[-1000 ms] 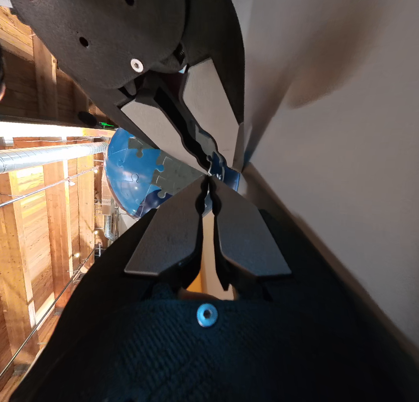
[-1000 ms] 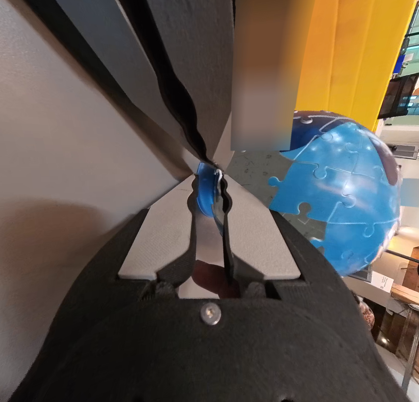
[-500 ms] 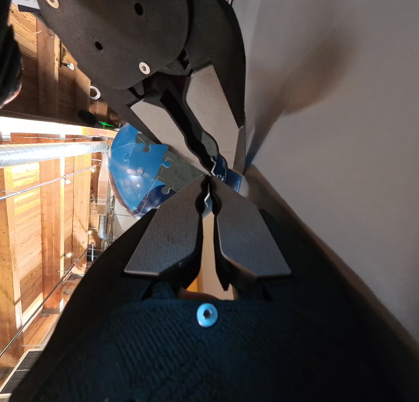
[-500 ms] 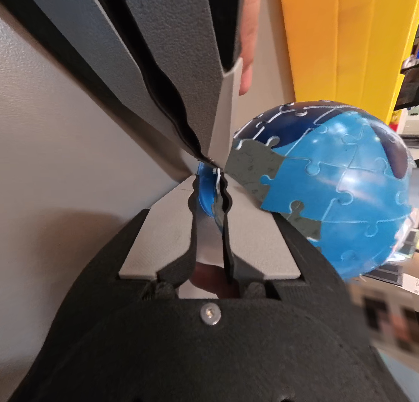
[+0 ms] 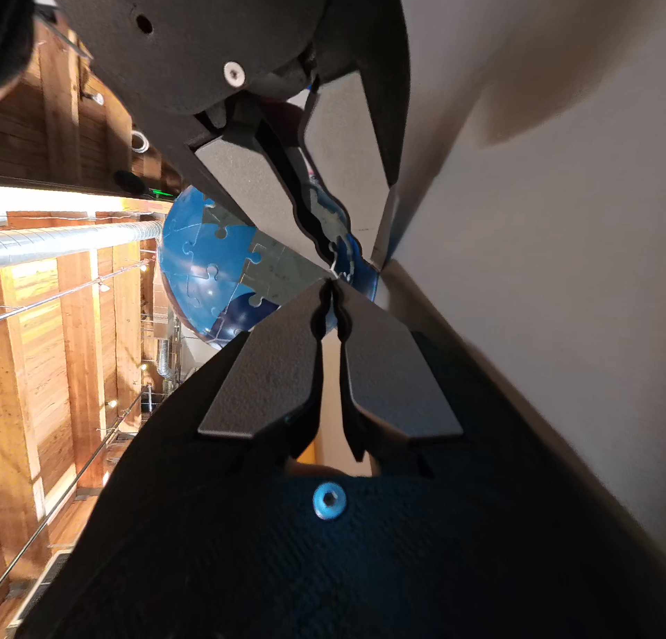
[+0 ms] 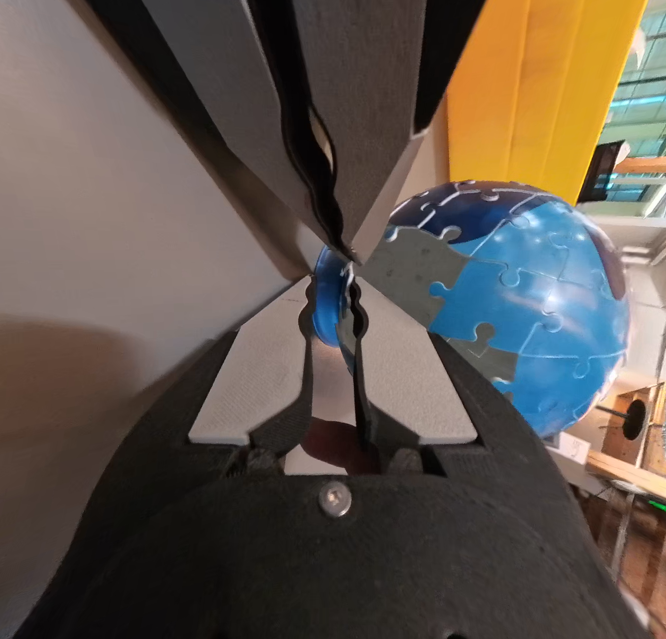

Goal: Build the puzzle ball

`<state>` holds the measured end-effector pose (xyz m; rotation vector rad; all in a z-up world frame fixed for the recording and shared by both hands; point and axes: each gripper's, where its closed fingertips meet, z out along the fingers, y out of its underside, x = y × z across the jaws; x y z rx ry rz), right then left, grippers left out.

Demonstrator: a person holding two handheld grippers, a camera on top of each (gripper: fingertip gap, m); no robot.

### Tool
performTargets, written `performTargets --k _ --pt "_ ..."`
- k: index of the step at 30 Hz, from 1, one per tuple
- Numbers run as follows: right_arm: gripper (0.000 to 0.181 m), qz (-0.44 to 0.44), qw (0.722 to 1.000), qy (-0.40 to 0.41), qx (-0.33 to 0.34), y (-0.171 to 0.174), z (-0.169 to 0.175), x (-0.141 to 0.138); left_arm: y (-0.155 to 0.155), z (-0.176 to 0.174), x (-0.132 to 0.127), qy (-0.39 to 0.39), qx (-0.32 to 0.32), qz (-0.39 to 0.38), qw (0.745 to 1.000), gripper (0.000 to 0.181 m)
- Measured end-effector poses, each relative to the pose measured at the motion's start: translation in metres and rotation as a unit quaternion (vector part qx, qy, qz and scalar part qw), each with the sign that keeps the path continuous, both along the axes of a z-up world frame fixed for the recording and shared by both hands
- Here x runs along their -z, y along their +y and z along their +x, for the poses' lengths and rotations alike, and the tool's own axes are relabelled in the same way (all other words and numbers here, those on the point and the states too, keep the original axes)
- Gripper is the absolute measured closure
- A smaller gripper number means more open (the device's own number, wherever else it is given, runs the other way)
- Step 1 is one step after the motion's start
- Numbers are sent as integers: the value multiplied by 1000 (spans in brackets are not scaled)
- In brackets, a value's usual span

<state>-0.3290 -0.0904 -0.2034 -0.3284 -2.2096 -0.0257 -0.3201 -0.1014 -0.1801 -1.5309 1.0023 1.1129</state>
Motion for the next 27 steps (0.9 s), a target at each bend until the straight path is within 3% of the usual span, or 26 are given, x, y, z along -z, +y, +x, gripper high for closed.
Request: performTargets --k 4,20,25,27 --pt "165 -8 999 -4 30 2 -3 0 -2 0 -1 1 1 4 1000 181" --pt "158 -5 999 21 39 3 -8 -4 1 -2 -4 -8 -8 17 1000 181" --pt "164 4 999 41 34 2 -7 -2 1 -3 -4 -16 -7 17 1000 181" --pt "181 25 997 65 38 7 -9 -7 1 -3 -4 -17 -8 17 1000 181"
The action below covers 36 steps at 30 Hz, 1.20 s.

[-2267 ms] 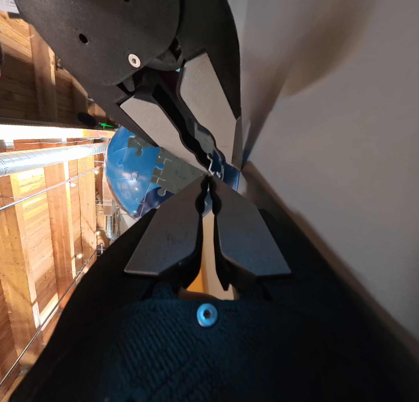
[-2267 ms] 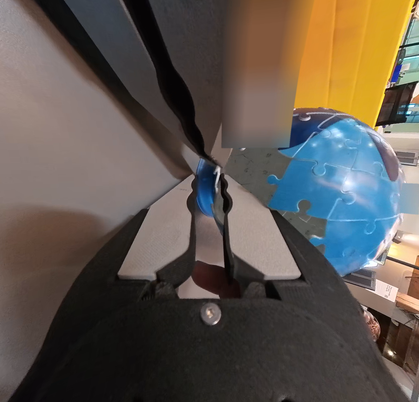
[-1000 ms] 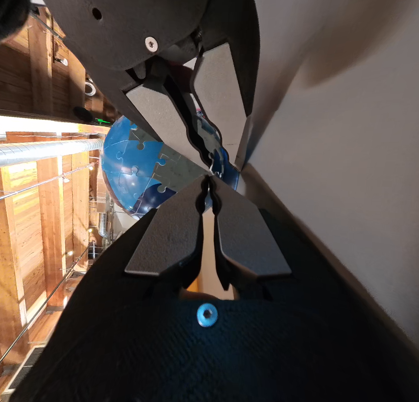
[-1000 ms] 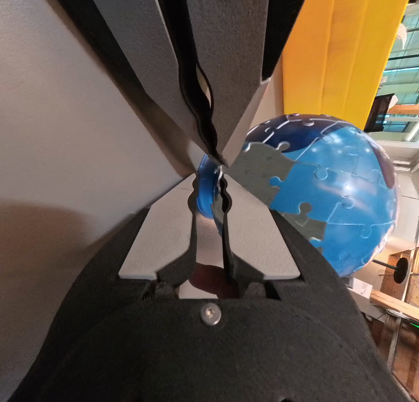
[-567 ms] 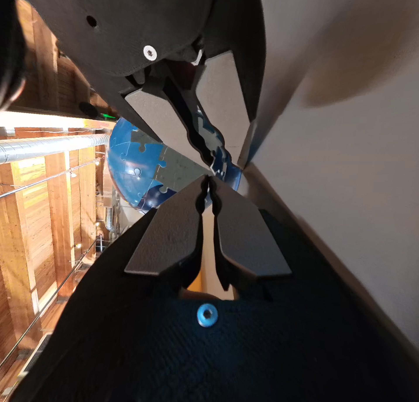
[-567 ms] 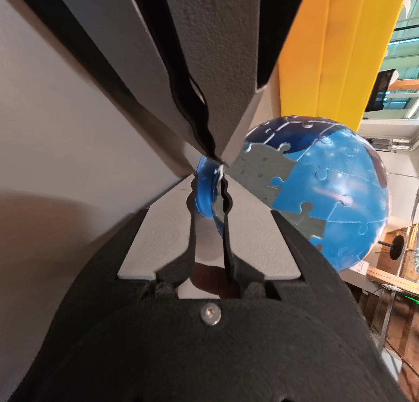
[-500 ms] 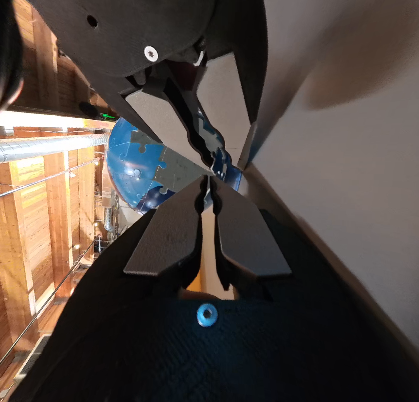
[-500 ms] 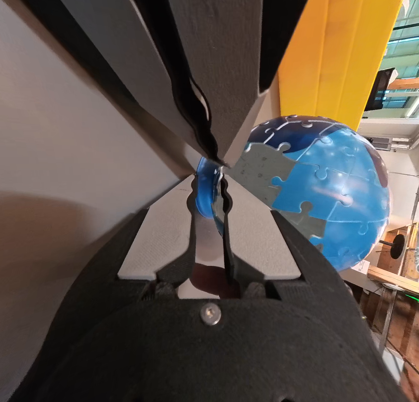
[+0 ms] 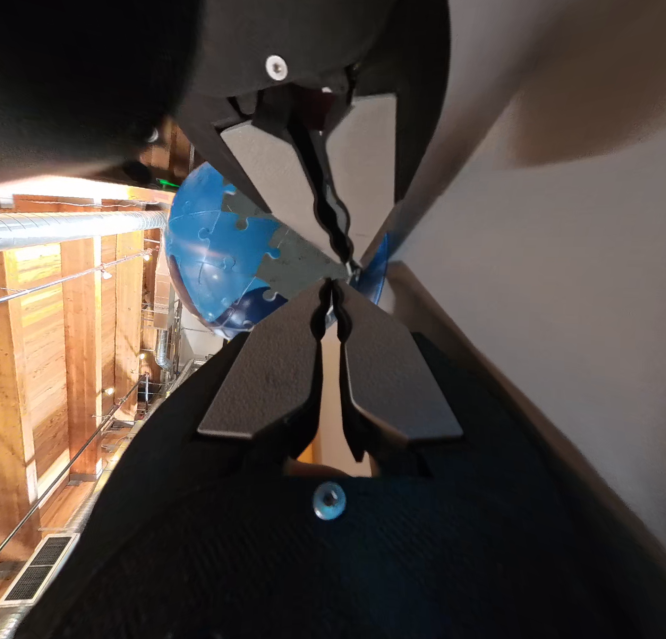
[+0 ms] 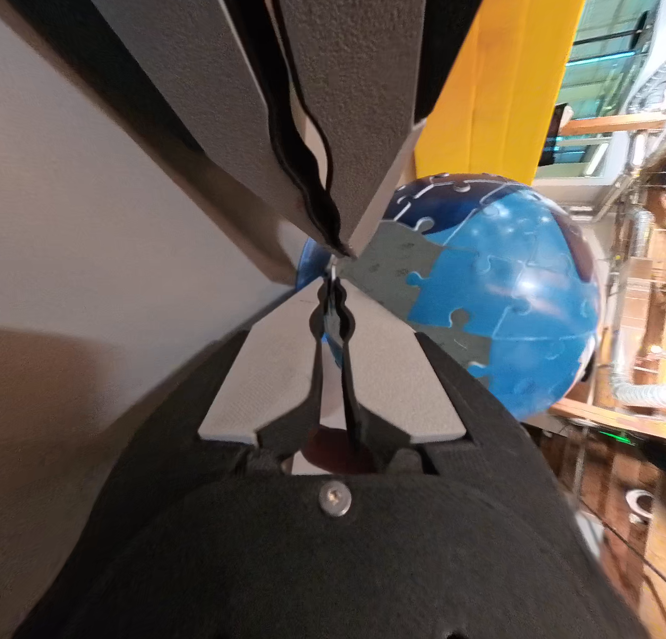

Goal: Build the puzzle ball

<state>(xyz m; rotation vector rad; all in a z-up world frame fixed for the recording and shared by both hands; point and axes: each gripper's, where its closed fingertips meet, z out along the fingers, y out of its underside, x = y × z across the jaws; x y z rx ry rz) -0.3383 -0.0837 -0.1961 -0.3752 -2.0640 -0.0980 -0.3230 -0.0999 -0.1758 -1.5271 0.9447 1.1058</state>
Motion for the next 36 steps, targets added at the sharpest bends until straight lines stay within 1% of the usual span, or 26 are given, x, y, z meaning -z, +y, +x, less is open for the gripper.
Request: performTargets --k 7,12,17,20,22,23,25,28,30,32,33,34,35,36 --pt "181 50 998 30 4 6 5 -5 0 0 -1 -6 2 3 1000 181" --pt "181 49 997 61 -9 -7 16 -15 -1 2 -3 -4 6 9 1000 181" --pt "181 36 991 125 -35 -22 38 -34 -3 5 -7 -9 17 19 1000 181" --pt "181 6 989 147 -34 -18 62 -41 -6 8 -11 -13 26 30 999 181" --pt "181 -23 988 153 -6 1 79 -44 -9 12 -15 -27 41 36 998 181" --pt "181 -36 987 154 22 18 87 -45 -11 13 -15 -42 49 31 997 181" --pt "181 -77 982 139 104 65 100 -40 -15 16 -14 -81 67 15 994 181" --pt "181 -160 960 105 203 127 116 -23 -22 16 -24 -163 86 5 983 181" --pt "181 -197 945 99 242 157 120 -17 -25 9 -31 -206 85 -2 975 181" --pt "181 -223 936 78 259 173 121 -9 -28 -5 -26 -244 69 -26 967 177" --pt "175 -235 938 60 249 171 121 -4 -30 -12 -22 -262 58 -39 962 172" --pt "162 -241 941 44 232 167 121 1 -32 -19 -19 -269 46 -49 961 170" --pt "154 -238 946 35 216 163 120 5 -34 -24 -18 -274 37 -54 959 168" --pt "156 -232 952 32 199 158 120 6 -37 -27 -17 -281 32 -59 957 166"
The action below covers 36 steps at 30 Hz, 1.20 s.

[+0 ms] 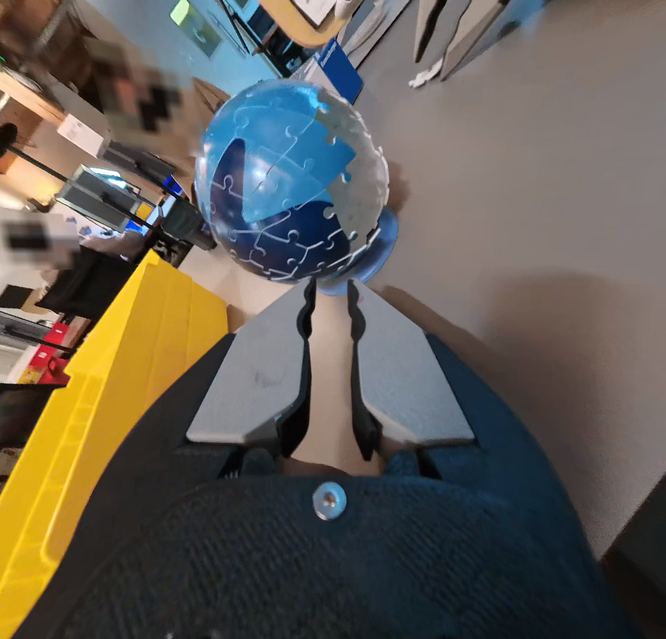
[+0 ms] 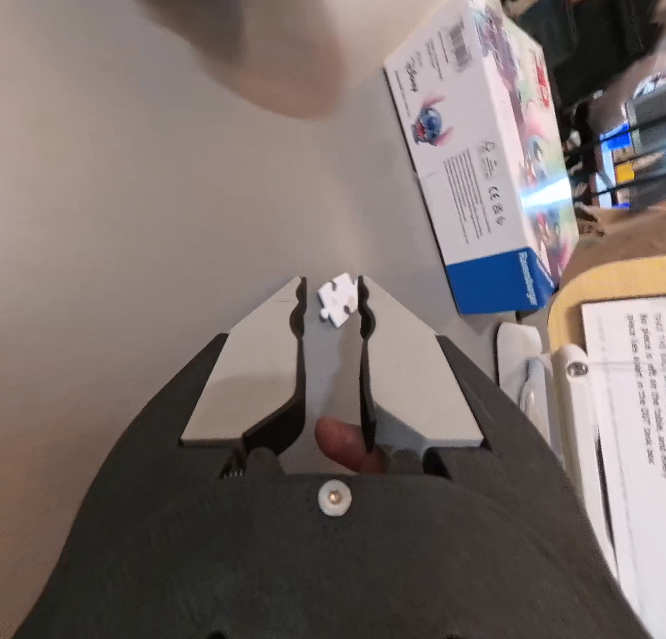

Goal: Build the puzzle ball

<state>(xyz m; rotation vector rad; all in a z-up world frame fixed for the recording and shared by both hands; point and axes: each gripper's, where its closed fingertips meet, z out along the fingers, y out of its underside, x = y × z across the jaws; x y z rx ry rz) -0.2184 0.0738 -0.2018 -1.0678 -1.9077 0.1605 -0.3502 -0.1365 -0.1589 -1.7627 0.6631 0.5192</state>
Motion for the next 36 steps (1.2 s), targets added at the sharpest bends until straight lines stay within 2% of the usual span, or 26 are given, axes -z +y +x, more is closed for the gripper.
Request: performTargets --k 3,7,9,12,18,23,26,28,36 --pt "153 39 997 17 -57 -27 -3 -11 -3 -4 1 -7 -1 -8 1000 166" --pt "156 123 979 40 -155 -94 -20 -37 -2 -6 5 0 2 -17 1000 166" --pt "153 174 967 25 -183 -120 -34 -39 -2 -5 6 10 2 -17 1000 166" --pt "152 246 946 -2 -213 -140 -56 -37 -2 -3 8 30 5 -14 999 166" --pt "147 314 917 -68 -237 -146 -87 -27 -5 1 7 39 24 -4 999 168" --pt "155 345 898 -103 -252 -147 -101 -14 -5 2 7 49 35 3 998 168" --pt "161 350 897 -117 -244 -143 -105 -9 -6 3 6 52 39 8 998 168" --pt "173 352 895 -119 -245 -142 -106 -8 -6 4 5 50 42 12 998 169" --pt "180 326 904 -139 -241 -140 -107 -1 -6 3 3 48 45 19 998 170"
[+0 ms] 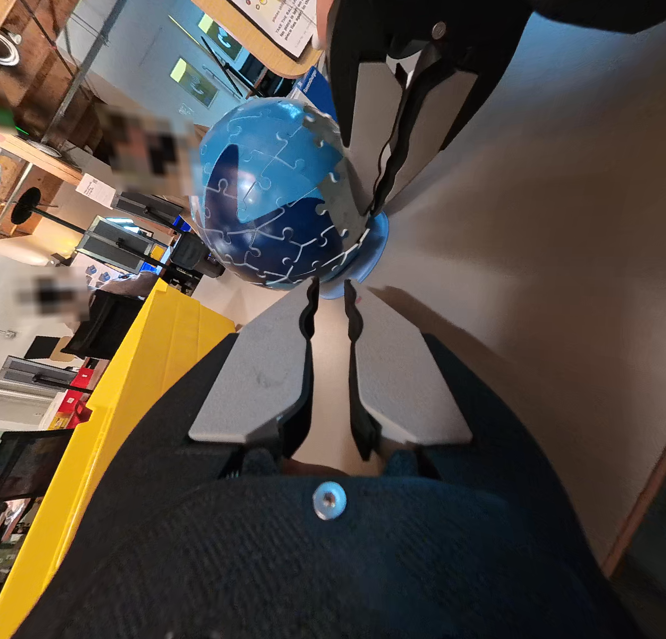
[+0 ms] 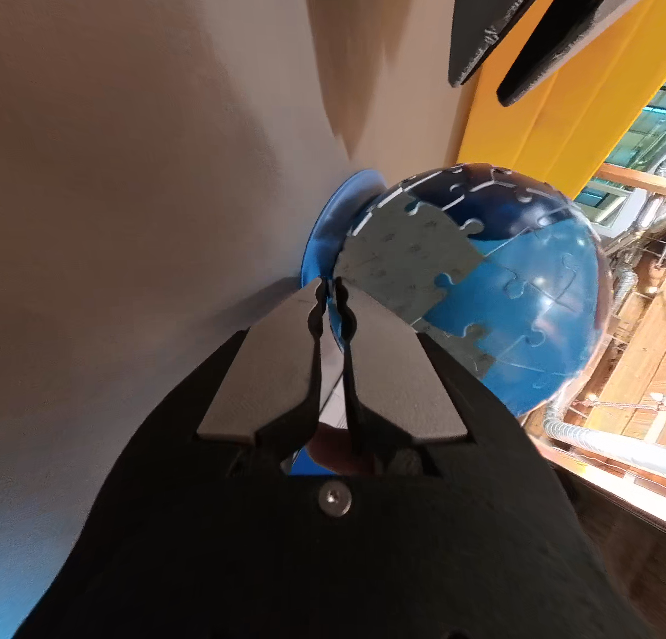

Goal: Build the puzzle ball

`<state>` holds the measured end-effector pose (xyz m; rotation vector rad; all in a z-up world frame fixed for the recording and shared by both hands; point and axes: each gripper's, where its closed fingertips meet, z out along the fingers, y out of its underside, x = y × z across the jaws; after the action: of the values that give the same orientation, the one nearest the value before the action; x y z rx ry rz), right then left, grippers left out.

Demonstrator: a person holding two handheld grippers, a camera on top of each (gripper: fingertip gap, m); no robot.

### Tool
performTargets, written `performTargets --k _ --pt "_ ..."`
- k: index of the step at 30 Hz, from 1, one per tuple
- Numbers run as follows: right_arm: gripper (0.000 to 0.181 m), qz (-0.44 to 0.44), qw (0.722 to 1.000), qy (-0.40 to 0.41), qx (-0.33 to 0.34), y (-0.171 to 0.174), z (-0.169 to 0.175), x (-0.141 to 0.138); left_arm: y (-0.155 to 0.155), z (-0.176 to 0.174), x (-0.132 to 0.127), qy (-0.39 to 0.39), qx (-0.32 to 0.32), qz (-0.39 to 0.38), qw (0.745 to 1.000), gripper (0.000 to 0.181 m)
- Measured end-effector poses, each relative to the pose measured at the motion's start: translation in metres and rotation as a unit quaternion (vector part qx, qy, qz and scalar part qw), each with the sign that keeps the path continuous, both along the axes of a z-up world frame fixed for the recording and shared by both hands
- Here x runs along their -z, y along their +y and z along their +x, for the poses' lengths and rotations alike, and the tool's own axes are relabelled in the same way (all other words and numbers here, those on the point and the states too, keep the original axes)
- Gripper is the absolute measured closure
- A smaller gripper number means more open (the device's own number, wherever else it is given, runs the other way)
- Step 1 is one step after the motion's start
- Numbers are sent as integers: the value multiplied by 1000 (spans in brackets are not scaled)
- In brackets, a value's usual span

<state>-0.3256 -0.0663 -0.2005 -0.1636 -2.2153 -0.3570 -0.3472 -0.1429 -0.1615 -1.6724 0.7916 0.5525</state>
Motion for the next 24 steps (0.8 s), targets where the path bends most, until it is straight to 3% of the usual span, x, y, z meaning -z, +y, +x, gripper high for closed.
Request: performTargets --k 17,20,24 --pt "181 -34 999 -13 19 0 -3 -1 1 -1 1 0 -3 -2 1000 171" --pt "177 -26 999 -2 19 1 -4 -2 1 0 1 2 -4 -2 1000 171" --pt "159 -39 999 4 15 -4 -3 -4 1 0 2 6 -5 -3 1000 171"
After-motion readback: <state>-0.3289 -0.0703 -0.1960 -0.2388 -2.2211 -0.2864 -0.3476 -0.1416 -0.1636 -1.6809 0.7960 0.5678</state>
